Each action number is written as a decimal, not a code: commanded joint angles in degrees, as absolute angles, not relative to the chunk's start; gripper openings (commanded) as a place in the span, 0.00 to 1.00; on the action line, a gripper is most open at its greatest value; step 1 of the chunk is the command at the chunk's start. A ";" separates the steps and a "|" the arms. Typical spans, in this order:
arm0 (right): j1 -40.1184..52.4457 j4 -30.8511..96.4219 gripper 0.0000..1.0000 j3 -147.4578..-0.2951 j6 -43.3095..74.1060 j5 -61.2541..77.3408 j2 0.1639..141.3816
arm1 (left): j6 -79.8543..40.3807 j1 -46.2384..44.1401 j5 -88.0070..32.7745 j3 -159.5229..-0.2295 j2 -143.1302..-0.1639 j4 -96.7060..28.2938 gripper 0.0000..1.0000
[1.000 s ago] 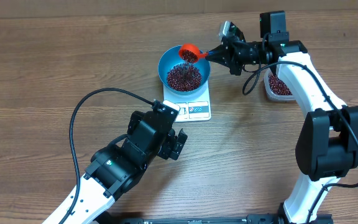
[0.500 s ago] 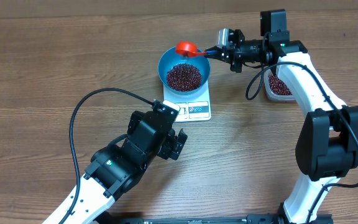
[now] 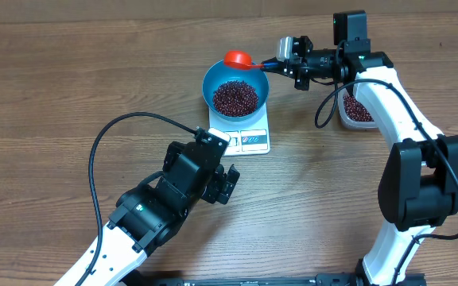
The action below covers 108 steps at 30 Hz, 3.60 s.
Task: Scoop item into bowl and weigh 150g on scale
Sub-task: 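Tip the red scoop to empty beans into the teal bowl, then carry the empty scoop right back over the bean tub, then lower the scoop into the beans and dig with the right gripper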
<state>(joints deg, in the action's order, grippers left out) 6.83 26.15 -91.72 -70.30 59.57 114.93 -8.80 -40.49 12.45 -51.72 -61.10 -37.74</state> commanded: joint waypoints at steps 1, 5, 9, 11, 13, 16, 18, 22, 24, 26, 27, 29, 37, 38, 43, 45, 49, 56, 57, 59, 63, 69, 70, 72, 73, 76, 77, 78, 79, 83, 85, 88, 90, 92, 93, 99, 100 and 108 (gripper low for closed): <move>6.61 25.80 0.04 -93.25 -70.28 60.45 115.09 | -8.14 -40.42 12.16 -51.46 -61.45 -37.67 0.99; 5.80 25.63 0.04 -93.41 -66.89 60.49 114.85 | -8.14 -40.42 12.16 -51.46 -61.45 -37.67 0.99; 4.10 24.51 0.04 -93.41 -57.41 60.47 112.97 | -8.14 -40.40 12.16 -51.46 -61.45 -37.67 0.99; 2.81 23.90 0.04 -93.41 -51.75 59.83 111.39 | -8.14 -40.40 12.16 -51.46 -61.45 -37.67 1.00; 1.34 23.79 0.04 -93.41 -46.63 59.02 109.65 | -8.14 -40.40 12.16 -51.46 -61.45 -37.67 0.99; -1.17 23.83 0.04 -93.41 -37.60 54.85 106.65 | -8.14 -40.42 12.16 -51.46 -61.45 -37.67 1.00; -3.05 23.97 0.04 -93.41 -30.26 49.78 104.66 | -8.14 -40.42 12.16 -51.46 -61.45 -37.67 1.00; -6.61 27.09 0.04 -93.41 -20.21 40.42 100.68 | -8.14 -40.42 12.16 -51.46 -61.45 -37.67 0.99; -7.94 29.89 0.04 -93.41 -19.29 38.13 98.83 | -8.12 -40.42 12.16 -51.46 -61.45 -37.67 0.99; -9.02 32.99 0.04 -93.41 -19.29 34.92 96.97 | -8.12 -40.40 12.16 -51.46 -61.45 -37.67 0.99; -9.45 34.85 0.04 -93.41 -19.29 31.99 95.98 | -8.14 -40.40 12.16 -51.46 -61.45 -37.67 0.99; -9.87 38.30 0.04 -93.41 -19.31 25.69 94.35 | -8.14 -40.42 12.16 -51.46 -61.45 -37.67 1.00; -9.89 53.21 0.04 -93.41 -19.29 7.01 91.07 | -8.14 -40.40 12.16 -51.46 -61.45 -37.67 0.99; -9.87 54.87 0.04 -93.38 -19.29 5.69 91.09 | -8.14 -40.42 12.16 -51.46 -61.45 -37.67 0.99; -9.89 60.27 0.04 -93.34 -19.29 4.49 91.11 | -8.14 -40.42 12.16 -51.46 -61.45 -37.67 0.99; -9.89 60.53 0.04 -93.34 -19.29 4.49 91.13 | -8.14 -40.42 12.16 -51.46 -61.45 -37.67 1.00; -9.89 60.62 0.04 -93.34 -19.27 4.49 91.24 | -8.14 -40.40 12.16 -51.46 -61.45 -37.67 1.00; -9.89 61.21 0.04 -90.89 -19.27 3.38 91.74 | -8.14 -40.42 12.16 -51.46 -61.45 -37.67 1.00; -9.89 60.99 0.04 -90.17 -19.27 2.44 91.74 | -8.14 -40.42 12.16 -51.46 -61.45 -37.67 0.99; -9.89 60.05 0.04 -88.75 -19.25 0.99 91.74 | -8.14 -40.40 12.16 -51.46 -61.45 -37.67 1.00; -9.89 56.47 0.04 -85.76 -19.22 0.91 91.74 | -8.12 -40.40 12.16 -51.46 -61.45 -37.67 1.00; -9.89 51.96 0.04 -81.56 -19.29 0.89 91.83 | -8.14 -40.42 12.16 -51.46 -61.45 -37.67 0.99; -9.89 51.31 0.04 -80.90 -19.29 0.86 91.88 | -8.14 -40.40 12.16 -51.46 -61.45 -37.67 0.99; -9.89 50.02 0.04 -79.83 -19.29 0.80 92.33 | -8.14 -40.42 12.16 -51.46 -61.45 -37.67 1.00; -9.89 49.60 0.04 -79.53 -19.29 0.64 92.60 | -8.12 -40.42 12.16 -51.46 -61.45 -37.67 1.00; -9.89 48.27 0.04 -78.72 -19.29 0.43 93.69 | -8.14 -40.42 12.16 -51.46 -61.45 -37.67 1.00; -9.89 47.99 0.04 -78.65 -19.29 0.25 94.17 | -8.14 -40.42 12.16 -51.46 -61.45 -37.67 0.99; -9.89 47.83 0.04 -78.65 -19.29 0.01 94.48 | -8.14 -40.40 12.16 -51.46 -61.45 -37.67 1.00; -9.89 47.72 0.04 -78.65 -19.33 -0.30 94.76 | -8.12 -40.42 12.16 -51.46 -61.45 -37.67 1.00; -9.89 47.59 0.04 -78.65 -19.51 -3.14 95.18 | -8.12 -40.42 12.16 -51.46 -61.45 -37.67 0.99; -9.89 47.77 0.04 -78.65 -19.51 -5.72 95.18 | -8.12 -40.42 12.16 -51.46 -61.45 -37.67 0.99; -9.89 48.14 0.04 -78.65 -19.53 -9.45 95.18 | -8.12 -40.40 12.16 -51.46 -61.45 -37.67 1.00; -9.89 48.21 0.04 -78.65 -19.55 -10.33 95.18 | -8.14 -40.40 12.16 -51.46 -61.45 -37.67 1.00; -9.89 48.23 0.04 -78.63 -19.55 -10.46 95.22 | -8.14 -40.42 12.16 -51.46 -61.45 -37.67 0.99; -9.87 48.25 0.04 -78.63 -19.53 -10.46 95.29 | -8.14 -40.42 12.16 -51.46 -61.45 -37.67 1.00; -9.87 47.59 0.04 -77.01 -19.57 -10.48 95.33 | -8.12 -40.42 12.16 -51.46 -61.45 -37.67 1.00; -9.87 47.51 0.04 -76.86 -19.62 -10.48 95.44 | -8.14 -40.40 12.16 -51.46 -61.45 -37.67 1.00; -9.87 47.03 0.04 -76.82 -19.66 -10.44 98.59 | -8.12 -40.42 12.16 -51.46 -61.45 -37.67 1.00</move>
<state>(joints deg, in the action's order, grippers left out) -9.76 47.33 -77.01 -19.57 -9.50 96.38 -8.80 -40.49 12.43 -51.72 -61.10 -37.74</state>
